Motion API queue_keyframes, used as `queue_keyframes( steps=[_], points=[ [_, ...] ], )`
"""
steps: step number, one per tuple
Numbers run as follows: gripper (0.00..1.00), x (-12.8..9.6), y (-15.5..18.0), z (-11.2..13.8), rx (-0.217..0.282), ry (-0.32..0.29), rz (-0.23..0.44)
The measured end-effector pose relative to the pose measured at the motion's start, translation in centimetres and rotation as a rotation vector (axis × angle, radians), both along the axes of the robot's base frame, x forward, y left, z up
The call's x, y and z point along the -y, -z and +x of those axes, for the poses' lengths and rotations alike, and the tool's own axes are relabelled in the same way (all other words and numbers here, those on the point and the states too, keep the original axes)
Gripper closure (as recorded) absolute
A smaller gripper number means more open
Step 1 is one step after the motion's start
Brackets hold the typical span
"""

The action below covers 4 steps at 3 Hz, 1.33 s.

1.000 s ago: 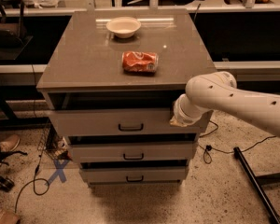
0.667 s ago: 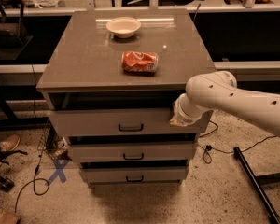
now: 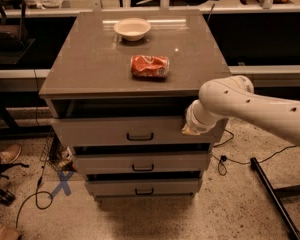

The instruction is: Open top drawer

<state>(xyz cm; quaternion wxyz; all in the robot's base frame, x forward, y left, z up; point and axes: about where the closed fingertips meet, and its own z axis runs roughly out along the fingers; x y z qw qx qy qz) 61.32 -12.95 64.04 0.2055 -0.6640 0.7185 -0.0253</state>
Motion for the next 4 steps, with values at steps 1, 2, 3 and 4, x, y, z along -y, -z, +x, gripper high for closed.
queue_keyframes(
  steps=[1,2,3,4],
  points=[
    [0.36,0.00,-0.03,0.00,0.000,0.000,0.000],
    [0.13,0.00,-0.06,0.00,0.000,0.000,0.000],
    [0.00,0.00,-0.08,0.00,0.000,0.000,0.000],
    [0.00,-0.51,-0.54,-0.18,-0.020,-0.050,0.007]
  ],
)
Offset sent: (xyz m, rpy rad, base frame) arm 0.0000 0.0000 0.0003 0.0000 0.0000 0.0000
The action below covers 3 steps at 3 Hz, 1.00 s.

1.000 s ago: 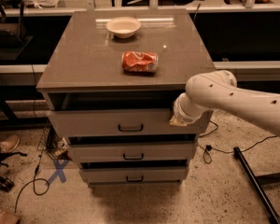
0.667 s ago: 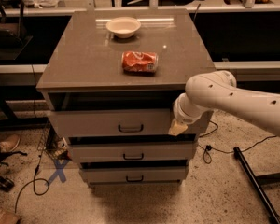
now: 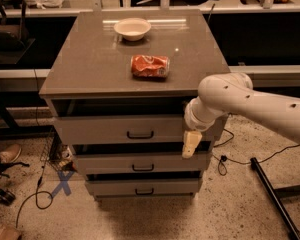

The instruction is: Open top drawer

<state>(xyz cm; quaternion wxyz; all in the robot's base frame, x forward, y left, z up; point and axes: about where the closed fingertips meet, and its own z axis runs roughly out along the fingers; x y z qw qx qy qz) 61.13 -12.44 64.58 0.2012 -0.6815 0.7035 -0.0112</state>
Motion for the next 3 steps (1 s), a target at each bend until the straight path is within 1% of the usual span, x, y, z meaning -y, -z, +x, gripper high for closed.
queue_keyframes(
  steps=[1,2,3],
  points=[
    [0.00,-0.5,-0.8,-0.2,-0.026,-0.051,-0.001],
    [0.18,-0.8,-0.7,-0.2,-0.064,-0.074,0.004],
    [0.49,-0.4,0.3,-0.6,-0.101,-0.053,0.020]
  ],
)
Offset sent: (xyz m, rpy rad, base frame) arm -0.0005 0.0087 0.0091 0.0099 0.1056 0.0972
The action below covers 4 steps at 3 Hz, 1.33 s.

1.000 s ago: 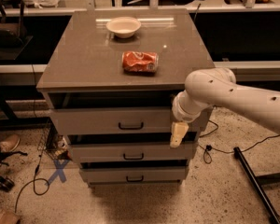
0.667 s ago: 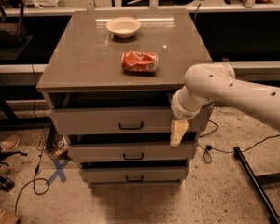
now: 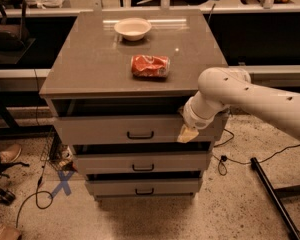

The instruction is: Open top drawer

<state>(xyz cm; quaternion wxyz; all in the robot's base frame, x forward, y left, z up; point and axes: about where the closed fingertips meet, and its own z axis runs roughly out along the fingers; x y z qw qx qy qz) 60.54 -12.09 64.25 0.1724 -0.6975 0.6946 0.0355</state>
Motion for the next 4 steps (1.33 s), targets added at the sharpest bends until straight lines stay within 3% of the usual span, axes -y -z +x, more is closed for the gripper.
queue_keyframes(
  steps=[2,4],
  points=[
    [0.96,0.2,-0.1,-0.4,-0.001,0.013,-0.001],
    [1.00,0.6,-0.6,-1.8,0.021,0.031,0.004]
  ],
)
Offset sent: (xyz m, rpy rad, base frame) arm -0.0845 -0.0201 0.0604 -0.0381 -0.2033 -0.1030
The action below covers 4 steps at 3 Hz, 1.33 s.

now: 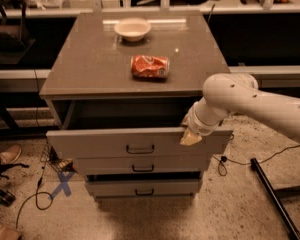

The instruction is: Open top drawer

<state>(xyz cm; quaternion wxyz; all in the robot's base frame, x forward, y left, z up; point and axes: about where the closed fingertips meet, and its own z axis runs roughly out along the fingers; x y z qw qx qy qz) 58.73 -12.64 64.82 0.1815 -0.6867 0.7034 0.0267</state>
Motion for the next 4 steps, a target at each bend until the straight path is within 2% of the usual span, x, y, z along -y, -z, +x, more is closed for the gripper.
queue_keyframes(
  steps=[1,2,4],
  points=[
    [0.82,-0.02,0.00,0.07,0.000,0.000,0.000],
    [0.51,-0.14,0.18,0.00,-0.003,-0.003,0.000],
    [0.04,-0.28,0.41,-0.10,-0.008,-0.006,-0.001]
  ],
)
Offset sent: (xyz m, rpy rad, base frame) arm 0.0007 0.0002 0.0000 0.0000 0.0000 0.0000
